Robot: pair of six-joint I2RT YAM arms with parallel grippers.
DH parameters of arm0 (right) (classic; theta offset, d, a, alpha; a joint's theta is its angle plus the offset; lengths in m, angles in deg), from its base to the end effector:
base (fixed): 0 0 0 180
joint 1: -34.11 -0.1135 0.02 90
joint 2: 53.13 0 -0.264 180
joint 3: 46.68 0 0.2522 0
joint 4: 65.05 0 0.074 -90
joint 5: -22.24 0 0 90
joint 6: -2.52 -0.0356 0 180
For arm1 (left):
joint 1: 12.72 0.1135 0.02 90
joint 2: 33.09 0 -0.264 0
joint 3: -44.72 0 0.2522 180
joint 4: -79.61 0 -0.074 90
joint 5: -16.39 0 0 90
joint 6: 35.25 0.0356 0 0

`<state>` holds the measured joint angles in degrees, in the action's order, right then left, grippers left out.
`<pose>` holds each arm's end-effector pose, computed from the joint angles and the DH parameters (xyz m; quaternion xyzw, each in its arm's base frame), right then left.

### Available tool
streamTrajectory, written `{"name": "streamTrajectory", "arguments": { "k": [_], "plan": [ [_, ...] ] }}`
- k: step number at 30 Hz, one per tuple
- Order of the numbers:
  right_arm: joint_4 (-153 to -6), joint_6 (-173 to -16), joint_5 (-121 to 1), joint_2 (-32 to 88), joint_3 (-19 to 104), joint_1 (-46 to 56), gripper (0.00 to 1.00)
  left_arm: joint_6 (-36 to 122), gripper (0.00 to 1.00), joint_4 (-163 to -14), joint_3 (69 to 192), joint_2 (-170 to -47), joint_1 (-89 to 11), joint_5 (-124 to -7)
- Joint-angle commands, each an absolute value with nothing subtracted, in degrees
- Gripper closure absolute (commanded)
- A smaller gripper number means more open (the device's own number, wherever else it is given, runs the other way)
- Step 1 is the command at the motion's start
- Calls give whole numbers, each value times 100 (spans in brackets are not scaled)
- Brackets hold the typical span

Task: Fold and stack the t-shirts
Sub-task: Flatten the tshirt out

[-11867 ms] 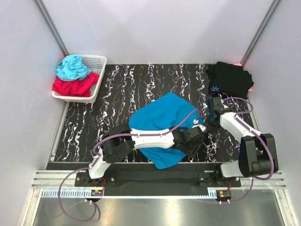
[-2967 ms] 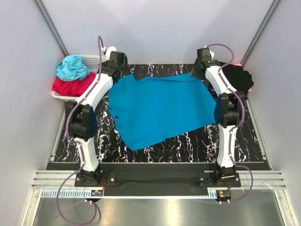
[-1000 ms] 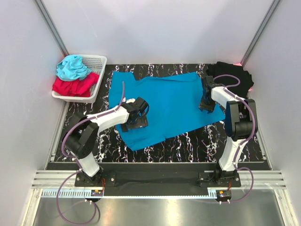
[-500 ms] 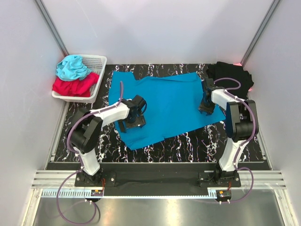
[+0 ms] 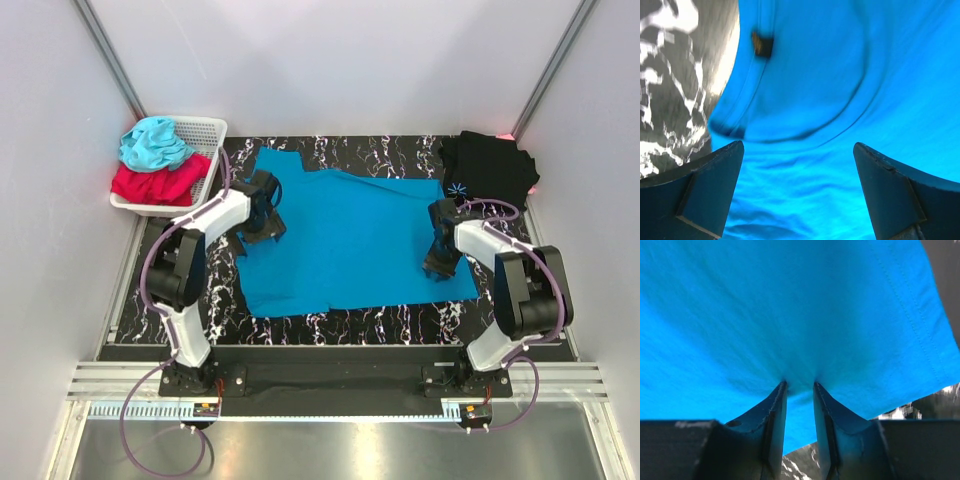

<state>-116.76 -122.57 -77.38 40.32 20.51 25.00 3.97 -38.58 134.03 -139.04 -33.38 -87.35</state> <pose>0.2821 0.0392 0.1587 0.2313 0.9637 -0.0380 0.1281 0.3360 -0.1177 0.1887 -0.2683 0.9507 0.0383 0.1506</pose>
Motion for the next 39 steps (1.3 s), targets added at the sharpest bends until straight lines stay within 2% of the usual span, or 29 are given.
{"name": "streamTrajectory", "arguments": {
  "k": [1,6,12,15,18,25,31,36,39],
  "plan": [
    [-12082,-12746,-7944,3574,1658,2225,65,597,1,-3654,14073,-14233,-3118,-8618],
    [-12249,-13440,-8085,3265,1472,1470,66,747,1,-3548,14593,-14726,-3091,-8512],
    [-12442,-13776,-8392,3230,1673,1090,67,878,1,-3609,14700,-15052,-3056,-8486],
    [-12757,-13496,-9085,3291,2243,1082,66,993,1,-4073,14262,-14631,-3056,-8468],
    [-13223,-13258,-9683,3405,3479,1082,63,1002,1,-4233,14023,-13806,-3056,-8695],
    [-13470,-12695,-10053,4055,5206,1099,55,1177,1,-3988,14242,-13013,-3056,-8873],
    [-13313,-12211,-9202,5417,6156,1433,54,2142,1,-3865,15085,-13644,-3056,-8258],
    [-12355,-11868,-8393,5769,6095,1714,53,2180,1,-3794,16014,-14398,-2820,-8363],
    [-12170,-11693,-8323,5883,6217,1907,55,1890,1,-3829,16944,-15100,-2460,-7609]
  ]
}}
